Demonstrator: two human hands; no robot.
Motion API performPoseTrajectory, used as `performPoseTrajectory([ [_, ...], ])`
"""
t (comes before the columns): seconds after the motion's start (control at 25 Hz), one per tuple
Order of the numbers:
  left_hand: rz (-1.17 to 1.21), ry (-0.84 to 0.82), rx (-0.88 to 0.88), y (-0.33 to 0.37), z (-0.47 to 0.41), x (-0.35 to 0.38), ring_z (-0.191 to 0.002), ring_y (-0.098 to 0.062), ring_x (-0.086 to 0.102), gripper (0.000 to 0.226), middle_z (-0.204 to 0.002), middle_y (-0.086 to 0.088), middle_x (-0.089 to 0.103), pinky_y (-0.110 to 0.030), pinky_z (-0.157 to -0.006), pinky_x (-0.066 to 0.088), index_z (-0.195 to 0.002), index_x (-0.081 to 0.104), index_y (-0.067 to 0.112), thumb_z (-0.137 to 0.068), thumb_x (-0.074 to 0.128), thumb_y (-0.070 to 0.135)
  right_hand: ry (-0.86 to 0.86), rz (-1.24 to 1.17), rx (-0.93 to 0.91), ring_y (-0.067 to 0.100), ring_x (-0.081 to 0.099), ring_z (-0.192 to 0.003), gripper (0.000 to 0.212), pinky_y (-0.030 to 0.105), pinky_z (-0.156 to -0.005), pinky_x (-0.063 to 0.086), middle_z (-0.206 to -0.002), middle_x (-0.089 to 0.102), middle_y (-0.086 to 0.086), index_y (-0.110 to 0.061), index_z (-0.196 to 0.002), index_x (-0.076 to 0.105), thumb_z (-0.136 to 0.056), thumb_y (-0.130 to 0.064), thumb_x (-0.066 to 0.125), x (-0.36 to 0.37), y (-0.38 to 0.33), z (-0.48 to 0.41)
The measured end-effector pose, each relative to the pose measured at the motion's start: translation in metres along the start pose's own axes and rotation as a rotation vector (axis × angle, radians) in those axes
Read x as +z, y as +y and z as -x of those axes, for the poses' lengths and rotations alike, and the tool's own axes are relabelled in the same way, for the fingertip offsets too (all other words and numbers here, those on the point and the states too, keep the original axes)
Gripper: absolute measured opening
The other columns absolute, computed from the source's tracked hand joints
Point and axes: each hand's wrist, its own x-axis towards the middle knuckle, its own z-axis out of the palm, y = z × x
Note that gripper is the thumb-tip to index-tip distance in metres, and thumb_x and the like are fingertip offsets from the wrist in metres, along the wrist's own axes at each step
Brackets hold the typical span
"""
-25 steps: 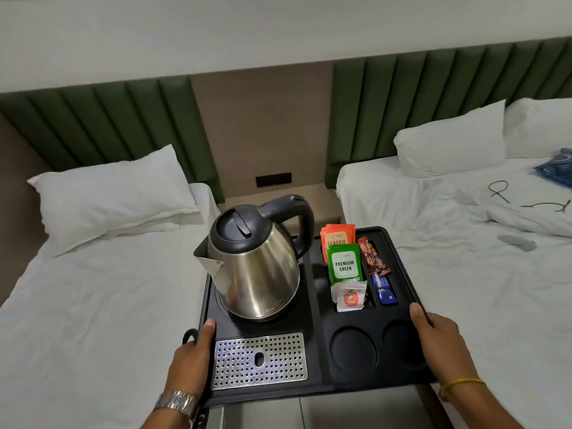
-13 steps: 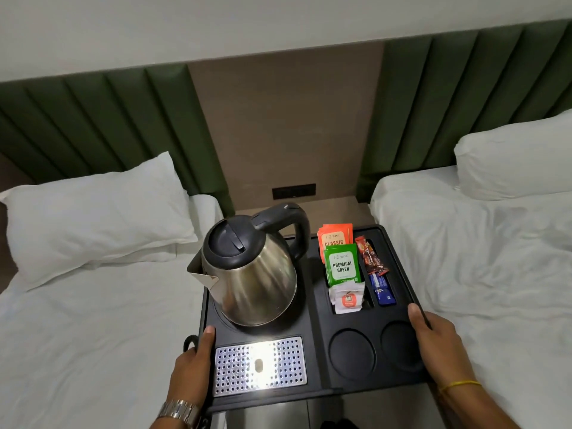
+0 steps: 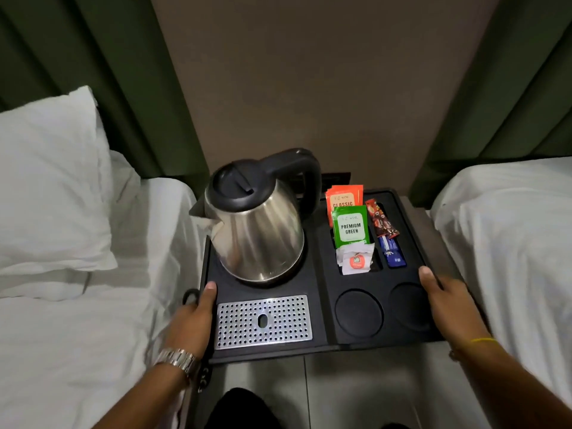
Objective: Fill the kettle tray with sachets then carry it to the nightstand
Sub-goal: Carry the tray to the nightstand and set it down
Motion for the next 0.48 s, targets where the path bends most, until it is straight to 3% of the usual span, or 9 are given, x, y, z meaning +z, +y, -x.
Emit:
performPoseTrajectory([
  [0.16, 0.04, 0.025, 0.049, -0.022, -0.137, 0.093, -0.115, -0.042, 0.062, 0.075, -0.133, -0.025, 0.065, -0.043, -0.099, 0.044, -0.12, 0.068, 0.007, -0.089, 0.044, 0.071, 0.017, 0.008, -0.065, 0.028, 0.056, -0.075, 0.051, 0.036, -0.069, 0.042, -0.076, 0.06, 0.011, -0.007, -0.077, 0.061, -0.103, -0.05, 0.049, 0.101, 0.045, -0.122],
  [0.28, 0.023, 0.047, 0.121, -0.024, -0.211, 0.144, -0.128, -0.042, 0.055, 0.069, -0.143, -0.021, 0.059, -0.038, -0.096, 0.04, -0.13, 0.063, 0.007, -0.093, 0.046, 0.063, 0.025, 0.003, -0.056, 0.025, 0.055, -0.064, 0.048, 0.03, -0.056, 0.034, -0.071, 0.06, 0.006, -0.009, -0.073, 0.061, -0.104, -0.044, 0.051, 0.147, 0.066, -0.188],
  [0.36, -0.012, 0.082, 0.169, -0.025, -0.242, 0.172, -0.12, -0.042, 0.058, 0.061, -0.135, -0.023, 0.063, -0.036, -0.084, 0.035, -0.125, 0.065, 0.005, -0.095, 0.048, 0.055, 0.035, -0.001, -0.053, 0.029, 0.056, -0.066, 0.046, 0.034, -0.058, 0.035, -0.074, 0.061, 0.012, -0.004, -0.077, 0.063, -0.104, -0.04, 0.052, 0.172, 0.083, -0.22],
  [0.48, -0.021, 0.059, 0.203, -0.023, -0.266, 0.2, -0.106, -0.043, 0.059, 0.043, -0.114, -0.025, 0.065, -0.033, -0.08, 0.032, -0.108, 0.068, 0.002, -0.097, 0.052, 0.041, 0.045, 0.045, -0.003, 0.034, 0.056, -0.074, 0.047, 0.036, -0.069, 0.038, -0.079, 0.06, 0.02, -0.002, -0.07, 0.059, -0.105, -0.033, 0.053, 0.194, 0.104, -0.243],
])
